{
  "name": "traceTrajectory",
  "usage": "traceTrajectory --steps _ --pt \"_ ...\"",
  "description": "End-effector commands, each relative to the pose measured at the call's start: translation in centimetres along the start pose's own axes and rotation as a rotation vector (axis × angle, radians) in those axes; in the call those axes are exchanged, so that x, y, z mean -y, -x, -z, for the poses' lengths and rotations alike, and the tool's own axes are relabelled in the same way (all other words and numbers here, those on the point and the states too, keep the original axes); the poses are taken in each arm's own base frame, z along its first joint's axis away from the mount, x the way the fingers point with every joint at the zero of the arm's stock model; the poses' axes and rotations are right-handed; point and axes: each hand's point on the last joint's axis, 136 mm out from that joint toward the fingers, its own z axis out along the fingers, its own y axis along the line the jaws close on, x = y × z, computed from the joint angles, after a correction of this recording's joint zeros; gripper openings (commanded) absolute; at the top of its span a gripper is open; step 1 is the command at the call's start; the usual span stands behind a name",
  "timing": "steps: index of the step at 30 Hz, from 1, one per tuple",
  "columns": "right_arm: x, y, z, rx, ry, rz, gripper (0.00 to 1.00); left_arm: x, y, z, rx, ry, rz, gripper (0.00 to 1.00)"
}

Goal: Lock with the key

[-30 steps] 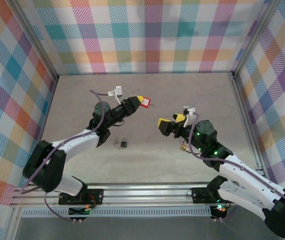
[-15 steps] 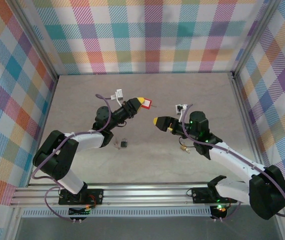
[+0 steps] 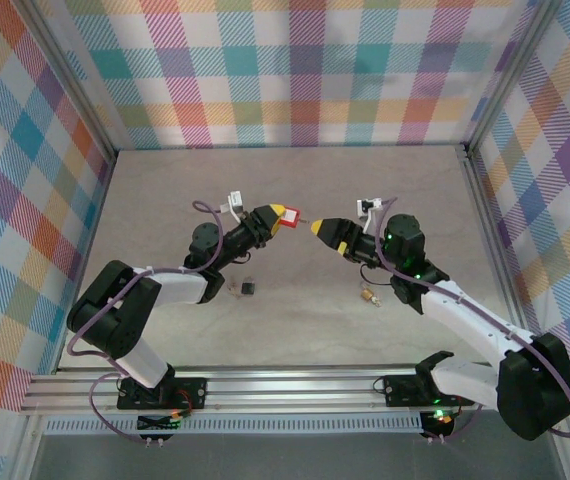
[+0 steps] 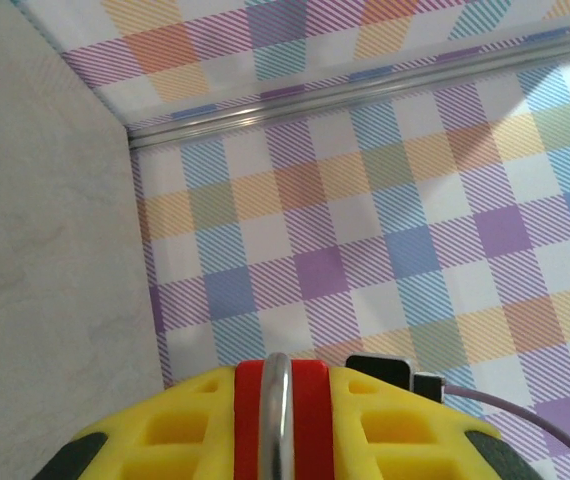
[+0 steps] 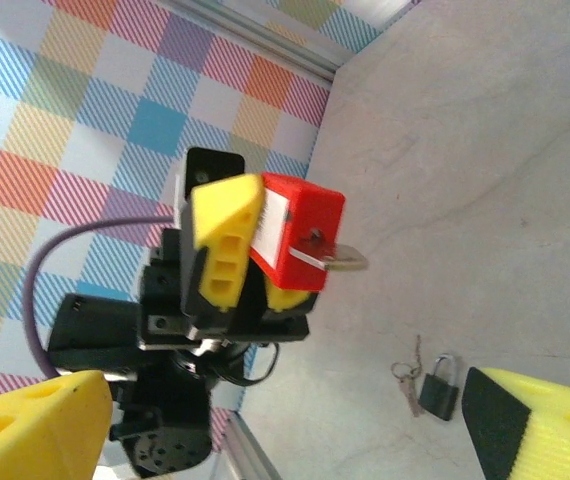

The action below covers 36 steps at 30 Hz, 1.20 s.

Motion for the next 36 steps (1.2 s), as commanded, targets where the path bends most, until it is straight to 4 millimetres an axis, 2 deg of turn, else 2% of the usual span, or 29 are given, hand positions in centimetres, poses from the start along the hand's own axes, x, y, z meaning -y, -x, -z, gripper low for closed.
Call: traceTrajectory --steps 1,11,22,36 --pt "-1.7 0.8 -0.5 -0.013 0.054 -0.086 0.88 3.0 0.1 0.4 0.02 -0.106 -0.012 0.0" --pt "-0.6 0.8 -2.6 -0.077 0.016 -0.234 0.79 3.4 -0.1 0.4 0.008 -0.119 -0.017 0.0" --pt "-0.4 1.0 -4.1 -0.107 0.037 -0.264 0.63 3.5 -0.2 0.2 -0.002 -0.121 -0.018 0.0" --pt "-0.2 1.4 -5.0 -0.111 0.049 -0.257 0.49 3.8 -0.4 0.1 -0.014 -0.129 -0.023 0.0"
